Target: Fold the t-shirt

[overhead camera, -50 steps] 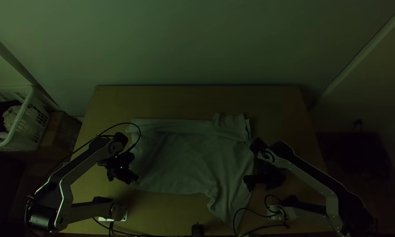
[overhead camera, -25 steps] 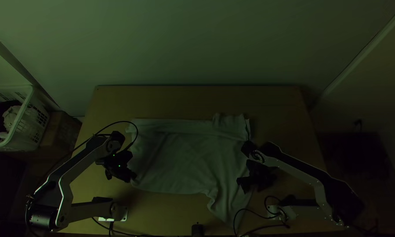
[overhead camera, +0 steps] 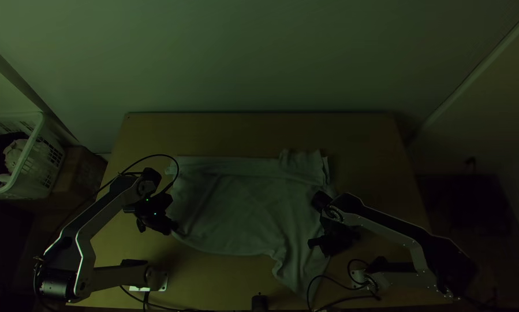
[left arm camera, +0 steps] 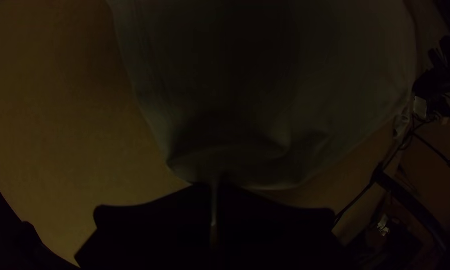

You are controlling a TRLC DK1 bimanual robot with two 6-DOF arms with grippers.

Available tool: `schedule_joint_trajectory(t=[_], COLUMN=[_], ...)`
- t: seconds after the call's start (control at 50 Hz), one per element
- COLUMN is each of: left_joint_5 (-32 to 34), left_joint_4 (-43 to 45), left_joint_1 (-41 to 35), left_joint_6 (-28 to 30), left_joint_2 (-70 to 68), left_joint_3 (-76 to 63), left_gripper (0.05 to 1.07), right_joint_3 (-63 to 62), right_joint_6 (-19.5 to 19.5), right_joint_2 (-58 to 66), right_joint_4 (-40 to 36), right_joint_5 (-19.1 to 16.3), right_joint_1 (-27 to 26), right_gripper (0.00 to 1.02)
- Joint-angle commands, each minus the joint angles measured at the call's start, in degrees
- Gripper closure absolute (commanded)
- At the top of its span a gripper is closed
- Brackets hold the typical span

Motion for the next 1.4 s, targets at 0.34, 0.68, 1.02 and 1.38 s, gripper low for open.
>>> schedule_joint_trajectory(t=[0.34,0.68,1.02,1.38], left_joint_5=[1.15,1.15,2.11,2.29], left_joint_4=[-1.31,-1.31,-1.93,-2.28], left_joint_1=[1.73,5.86,6.30,7.18], left_joint_6=[1.19,4.09,2.69,1.19], left_joint_2=[0.84,1.45,1.98,6.29], left_joint_3=[2.35,3.93,9.82,18.61], left_gripper=[1.04,1.04,1.04,1.04], right_joint_3=[-0.10,2.80,9.21,15.81], right_joint_6=[0.61,-9.06,-9.85,-11.43], right_joint_2=[-7.69,-10.06,-10.32,-7.16], right_joint_4=[-0.96,-5.97,-7.72,-7.64], right_joint_5=[1.86,4.85,5.20,6.52], right_joint_1=[-2.89,-15.90,-17.13,-20.82], right_gripper=[0.99,1.00,0.99,1.00])
